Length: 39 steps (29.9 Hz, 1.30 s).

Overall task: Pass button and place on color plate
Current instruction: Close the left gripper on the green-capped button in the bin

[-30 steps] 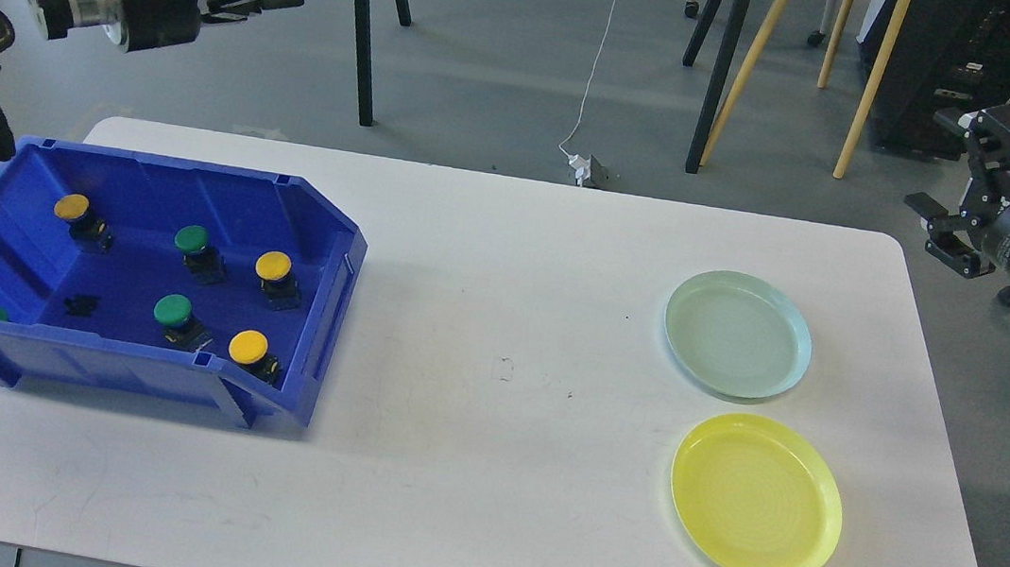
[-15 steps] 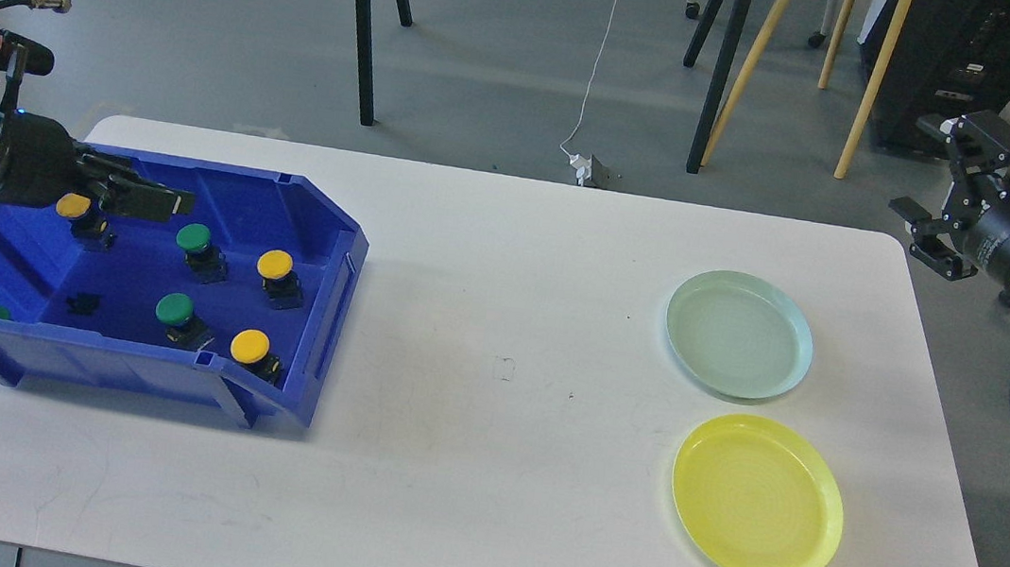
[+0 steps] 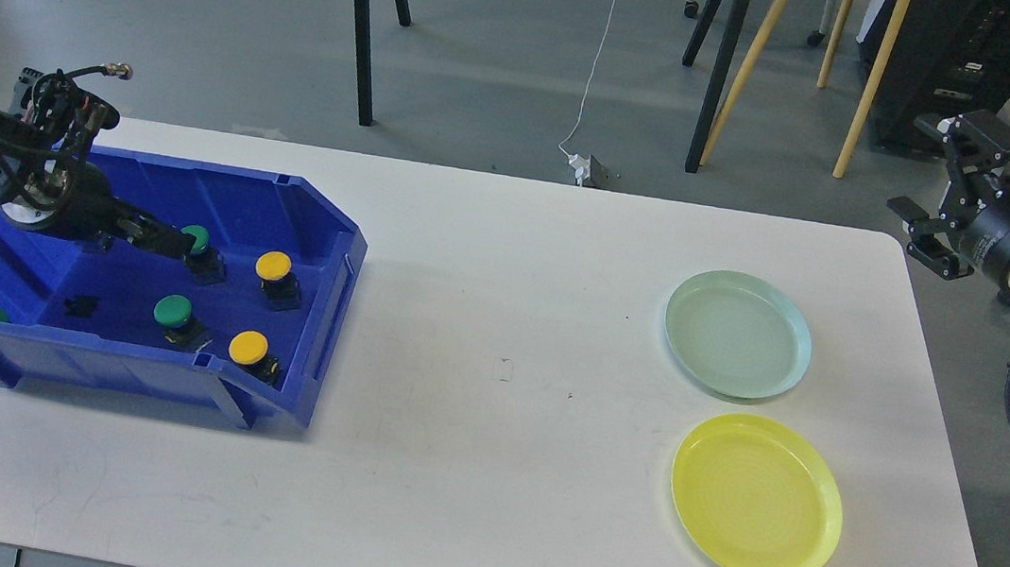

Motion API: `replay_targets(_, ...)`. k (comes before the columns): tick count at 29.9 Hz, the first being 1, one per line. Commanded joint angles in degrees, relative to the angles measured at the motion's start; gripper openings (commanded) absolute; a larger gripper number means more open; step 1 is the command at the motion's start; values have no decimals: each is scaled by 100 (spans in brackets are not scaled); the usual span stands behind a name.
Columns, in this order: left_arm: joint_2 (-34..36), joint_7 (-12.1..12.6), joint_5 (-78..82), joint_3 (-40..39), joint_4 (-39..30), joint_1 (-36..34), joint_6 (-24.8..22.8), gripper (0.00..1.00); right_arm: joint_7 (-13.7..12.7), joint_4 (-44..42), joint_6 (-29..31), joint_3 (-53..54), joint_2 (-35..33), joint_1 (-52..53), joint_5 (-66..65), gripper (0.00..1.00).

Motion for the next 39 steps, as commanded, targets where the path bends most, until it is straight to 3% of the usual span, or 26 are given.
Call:
replay_targets(1,-8,1,-86,-4,-5,0,0,99,-5,1,-9,0,0,1,-1,99)
replay_targets(8,-209,1,-148,40,162,26,0,99,-5,1,-18,-9,0,-7,8,99)
replay_targets(22,-1352,1,-271,57,1963,228,0,98,-5,-43,-53,-9,106,-16,-1,99)
replay_targets(39,-1695,1,-464,31,2359,325,0,98,-5,-96,-62,-18,141,-25,-1,99)
